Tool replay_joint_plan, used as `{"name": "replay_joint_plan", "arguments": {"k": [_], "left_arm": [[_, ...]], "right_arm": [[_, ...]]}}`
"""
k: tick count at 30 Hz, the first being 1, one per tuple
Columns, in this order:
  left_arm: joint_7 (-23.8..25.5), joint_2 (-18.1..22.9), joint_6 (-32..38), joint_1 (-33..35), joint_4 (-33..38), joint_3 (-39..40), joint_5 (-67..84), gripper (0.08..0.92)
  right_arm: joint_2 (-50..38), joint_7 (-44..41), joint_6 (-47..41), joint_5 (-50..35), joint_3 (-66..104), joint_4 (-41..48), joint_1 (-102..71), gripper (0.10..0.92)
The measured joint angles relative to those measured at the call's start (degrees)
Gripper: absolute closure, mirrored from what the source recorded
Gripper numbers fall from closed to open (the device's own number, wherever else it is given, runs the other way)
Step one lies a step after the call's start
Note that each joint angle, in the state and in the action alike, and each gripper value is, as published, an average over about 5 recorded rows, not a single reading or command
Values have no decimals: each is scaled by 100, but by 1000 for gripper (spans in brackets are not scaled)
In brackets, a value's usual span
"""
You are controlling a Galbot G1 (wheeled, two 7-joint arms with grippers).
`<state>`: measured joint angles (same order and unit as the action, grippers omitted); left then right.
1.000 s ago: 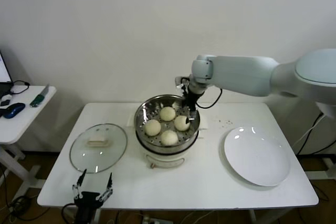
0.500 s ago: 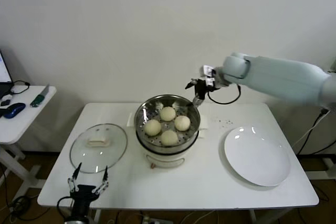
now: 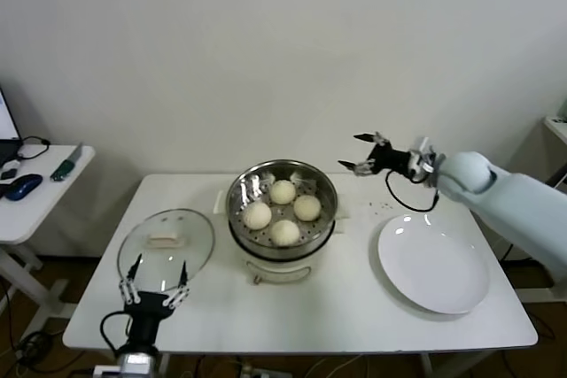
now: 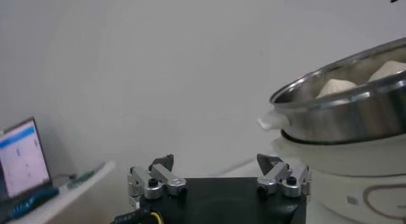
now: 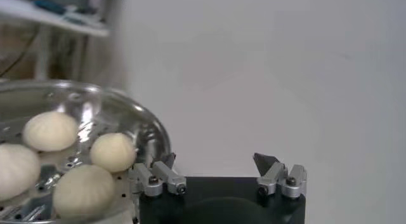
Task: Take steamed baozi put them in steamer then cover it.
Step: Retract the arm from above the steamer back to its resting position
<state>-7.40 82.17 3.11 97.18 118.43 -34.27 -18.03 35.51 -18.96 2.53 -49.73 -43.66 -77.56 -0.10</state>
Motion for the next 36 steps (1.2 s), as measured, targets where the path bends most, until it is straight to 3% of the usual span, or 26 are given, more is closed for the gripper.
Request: {"name": "replay_joint_plan", "arguments": {"k": [7,16,24,36], "left_arm": [[-136,-207,-523,-153,134,127,-1206,177],[213,-765,-1360,-474,-92,352,-3372,177],[431,-1131,-1778,-1077,-906,690,-4856,177],[478,-1279,-1843,-2232,-2439,796,-5965,177]], "right_arm": [[-36,362,76,136,2411,-214,-2223,203],[410,528,-37,523,4905,-487,-4581,203],[939,529,-69,940,6375,-747,-6013,203],[1528,447,-36,1374,7389,-1123,-7212,203]]}}
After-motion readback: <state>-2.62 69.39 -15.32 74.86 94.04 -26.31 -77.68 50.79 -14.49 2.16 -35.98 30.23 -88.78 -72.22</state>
